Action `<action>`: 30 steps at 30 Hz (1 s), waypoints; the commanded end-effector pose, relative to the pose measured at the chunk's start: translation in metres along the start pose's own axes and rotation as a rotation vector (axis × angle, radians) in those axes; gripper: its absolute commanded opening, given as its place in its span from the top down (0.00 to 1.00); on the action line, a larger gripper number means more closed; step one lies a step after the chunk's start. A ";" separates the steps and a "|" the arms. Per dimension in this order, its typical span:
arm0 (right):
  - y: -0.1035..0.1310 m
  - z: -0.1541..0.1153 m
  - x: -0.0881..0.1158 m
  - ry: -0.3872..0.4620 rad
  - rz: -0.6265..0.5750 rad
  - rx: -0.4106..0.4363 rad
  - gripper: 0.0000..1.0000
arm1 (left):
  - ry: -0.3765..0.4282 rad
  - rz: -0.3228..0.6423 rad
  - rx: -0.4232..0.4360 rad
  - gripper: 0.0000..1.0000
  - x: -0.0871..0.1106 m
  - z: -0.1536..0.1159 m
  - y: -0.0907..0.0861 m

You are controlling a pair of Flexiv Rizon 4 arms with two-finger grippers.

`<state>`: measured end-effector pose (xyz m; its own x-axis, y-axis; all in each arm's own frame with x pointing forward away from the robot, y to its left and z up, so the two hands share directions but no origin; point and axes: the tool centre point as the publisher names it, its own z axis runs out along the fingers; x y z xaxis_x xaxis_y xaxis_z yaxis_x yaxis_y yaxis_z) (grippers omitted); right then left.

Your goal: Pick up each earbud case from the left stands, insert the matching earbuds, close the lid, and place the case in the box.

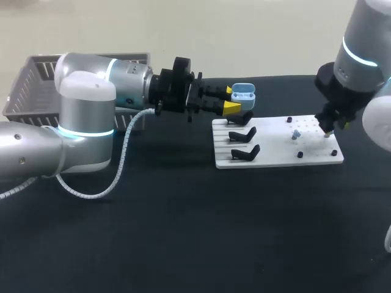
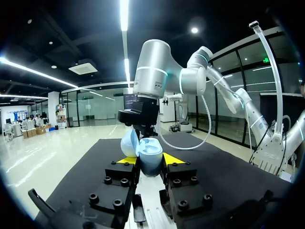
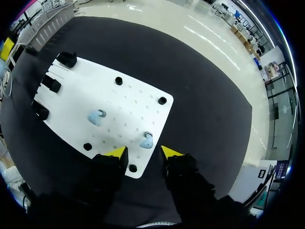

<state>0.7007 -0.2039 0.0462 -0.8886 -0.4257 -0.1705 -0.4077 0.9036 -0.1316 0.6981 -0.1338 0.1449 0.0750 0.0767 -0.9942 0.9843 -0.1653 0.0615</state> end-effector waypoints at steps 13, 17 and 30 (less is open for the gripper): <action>0.000 0.010 0.000 -0.002 0.086 0.003 0.60 | -0.001 0.001 -0.001 1.00 0.001 0.000 0.000; 0.002 0.013 -0.001 0.001 0.089 0.001 0.60 | -0.001 0.001 -0.001 1.00 0.001 0.000 0.000; 0.000 0.020 -0.007 0.003 0.097 -0.005 0.62 | -0.001 0.001 -0.001 1.00 0.001 0.000 0.000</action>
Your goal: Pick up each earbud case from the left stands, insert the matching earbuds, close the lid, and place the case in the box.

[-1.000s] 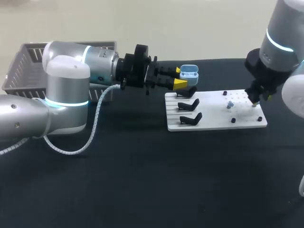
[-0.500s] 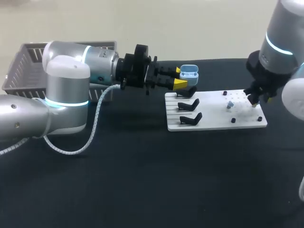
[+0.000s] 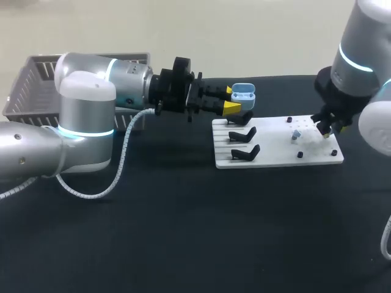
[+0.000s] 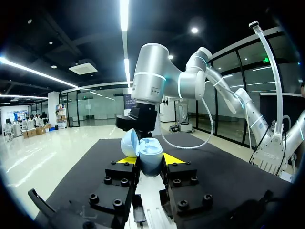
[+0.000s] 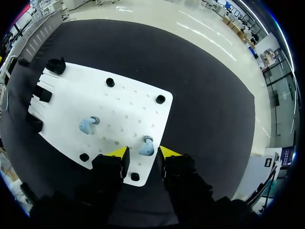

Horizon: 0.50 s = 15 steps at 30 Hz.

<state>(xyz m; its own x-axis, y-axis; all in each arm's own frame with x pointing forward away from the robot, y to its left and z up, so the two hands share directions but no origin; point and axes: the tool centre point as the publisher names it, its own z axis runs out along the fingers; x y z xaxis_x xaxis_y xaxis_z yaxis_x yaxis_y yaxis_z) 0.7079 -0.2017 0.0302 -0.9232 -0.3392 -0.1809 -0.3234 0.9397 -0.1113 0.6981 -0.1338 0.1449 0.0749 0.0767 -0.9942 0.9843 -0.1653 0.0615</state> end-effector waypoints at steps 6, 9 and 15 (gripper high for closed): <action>-0.001 0.006 -0.004 0.003 0.007 -0.003 0.67 | -0.001 0.001 -0.001 1.00 0.001 0.000 0.000; -0.002 0.006 -0.004 0.003 0.008 -0.004 0.67 | -0.001 0.001 -0.001 1.00 0.001 0.000 0.000; -0.002 0.008 -0.005 0.008 0.009 -0.001 0.69 | -0.001 0.001 -0.001 1.00 0.001 0.000 0.000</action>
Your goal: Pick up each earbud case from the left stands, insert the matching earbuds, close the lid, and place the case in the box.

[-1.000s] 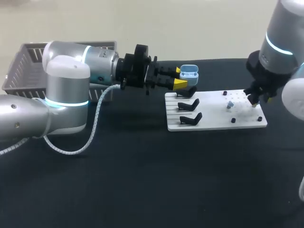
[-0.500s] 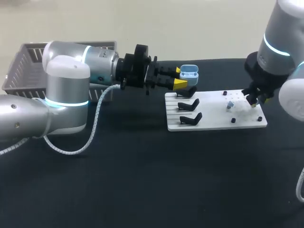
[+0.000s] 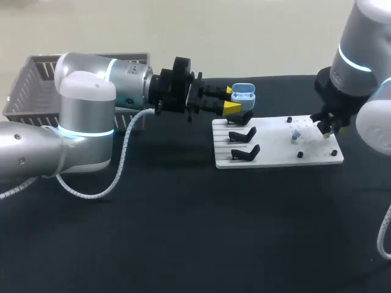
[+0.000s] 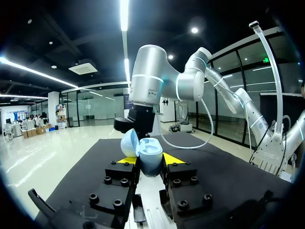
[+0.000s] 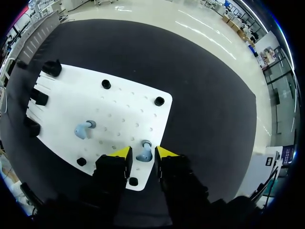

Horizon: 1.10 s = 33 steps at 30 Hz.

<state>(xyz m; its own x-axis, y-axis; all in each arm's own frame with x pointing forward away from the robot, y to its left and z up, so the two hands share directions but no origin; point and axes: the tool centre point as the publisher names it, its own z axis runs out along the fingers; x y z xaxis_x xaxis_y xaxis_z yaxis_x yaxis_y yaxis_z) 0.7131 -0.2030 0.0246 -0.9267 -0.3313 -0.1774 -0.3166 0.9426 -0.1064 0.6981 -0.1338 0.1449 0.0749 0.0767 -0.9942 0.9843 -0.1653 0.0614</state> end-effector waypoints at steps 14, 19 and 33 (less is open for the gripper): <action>0.000 0.003 -0.002 0.008 0.013 0.017 1.00 | -0.001 0.001 -0.001 1.00 0.001 0.000 0.000; 0.002 -0.006 0.002 0.003 0.017 0.037 1.00 | -0.001 0.001 -0.001 1.00 0.001 0.000 0.000; 0.050 -0.103 0.025 -0.021 0.205 0.022 1.00 | -0.001 0.001 -0.001 1.00 0.001 0.000 0.000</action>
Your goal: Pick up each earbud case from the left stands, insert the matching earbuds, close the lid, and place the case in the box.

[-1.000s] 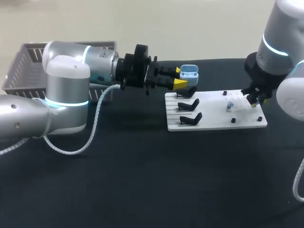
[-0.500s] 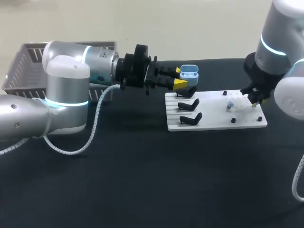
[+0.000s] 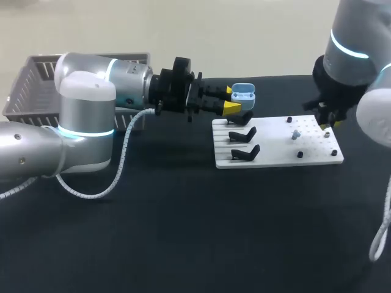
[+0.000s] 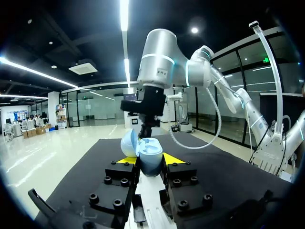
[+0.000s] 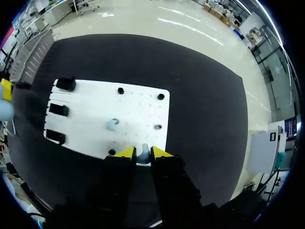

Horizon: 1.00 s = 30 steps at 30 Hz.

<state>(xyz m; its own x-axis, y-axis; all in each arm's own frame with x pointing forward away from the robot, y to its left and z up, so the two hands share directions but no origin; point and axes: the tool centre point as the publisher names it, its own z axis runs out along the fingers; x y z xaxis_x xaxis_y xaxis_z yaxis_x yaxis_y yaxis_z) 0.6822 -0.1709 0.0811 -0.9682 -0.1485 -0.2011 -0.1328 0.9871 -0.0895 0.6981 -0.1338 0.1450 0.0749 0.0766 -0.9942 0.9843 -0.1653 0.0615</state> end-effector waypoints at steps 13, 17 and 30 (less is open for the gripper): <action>0.086 -0.094 0.029 0.023 0.020 0.002 1.00 | -0.001 0.001 -0.001 1.00 0.001 0.000 0.000; 0.090 -0.097 0.030 0.018 0.010 0.005 1.00 | -0.001 0.001 -0.001 1.00 0.001 0.000 0.000; 0.095 -0.098 0.028 0.016 0.025 0.017 1.00 | -0.001 0.001 -0.001 1.00 0.001 0.000 0.000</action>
<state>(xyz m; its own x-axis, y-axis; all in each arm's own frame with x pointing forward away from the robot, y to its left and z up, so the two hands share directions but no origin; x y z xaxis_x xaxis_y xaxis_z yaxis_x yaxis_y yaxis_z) 0.6214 -0.0801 0.1618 -0.9740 -0.1350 -0.1819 -0.1200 0.9886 -0.0909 0.6981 -0.1338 0.1449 0.0749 0.0767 -0.9942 0.9843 -0.1652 0.0614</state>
